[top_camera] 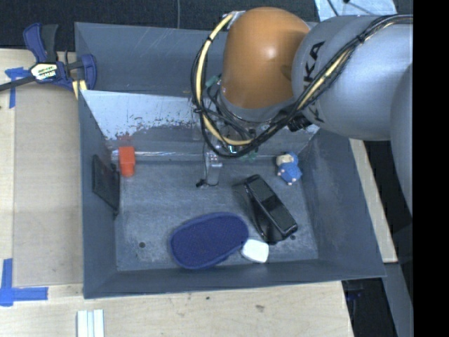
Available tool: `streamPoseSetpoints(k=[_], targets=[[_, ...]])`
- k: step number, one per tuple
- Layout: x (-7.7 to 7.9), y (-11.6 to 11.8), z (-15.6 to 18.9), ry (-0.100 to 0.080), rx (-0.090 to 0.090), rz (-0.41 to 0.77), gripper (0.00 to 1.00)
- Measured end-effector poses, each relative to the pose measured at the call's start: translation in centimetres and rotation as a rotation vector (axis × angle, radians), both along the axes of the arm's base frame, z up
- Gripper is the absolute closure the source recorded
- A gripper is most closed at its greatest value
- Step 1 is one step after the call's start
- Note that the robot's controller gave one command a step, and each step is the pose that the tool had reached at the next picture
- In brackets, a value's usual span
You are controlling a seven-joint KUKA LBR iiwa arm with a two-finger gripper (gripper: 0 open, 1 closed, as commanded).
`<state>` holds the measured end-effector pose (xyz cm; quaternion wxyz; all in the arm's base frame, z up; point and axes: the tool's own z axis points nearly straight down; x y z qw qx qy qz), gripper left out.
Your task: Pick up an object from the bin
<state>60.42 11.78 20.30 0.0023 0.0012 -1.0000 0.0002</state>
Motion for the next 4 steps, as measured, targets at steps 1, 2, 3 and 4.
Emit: streamPoseSetpoints(k=[1, 2, 3, 4], targets=[[-3.8, 12.3, -12.5, 0.002, 0.001, -0.099, 0.0], [-3.4, 11.8, -12.0, -0.007, 0.001, -0.106, 1.0], [-2.2, 11.1, -0.5, -0.015, 0.004, -0.068, 1.0], [-2.0, 9.3, -3.2, -0.004, 0.001, 0.11, 1.0]])
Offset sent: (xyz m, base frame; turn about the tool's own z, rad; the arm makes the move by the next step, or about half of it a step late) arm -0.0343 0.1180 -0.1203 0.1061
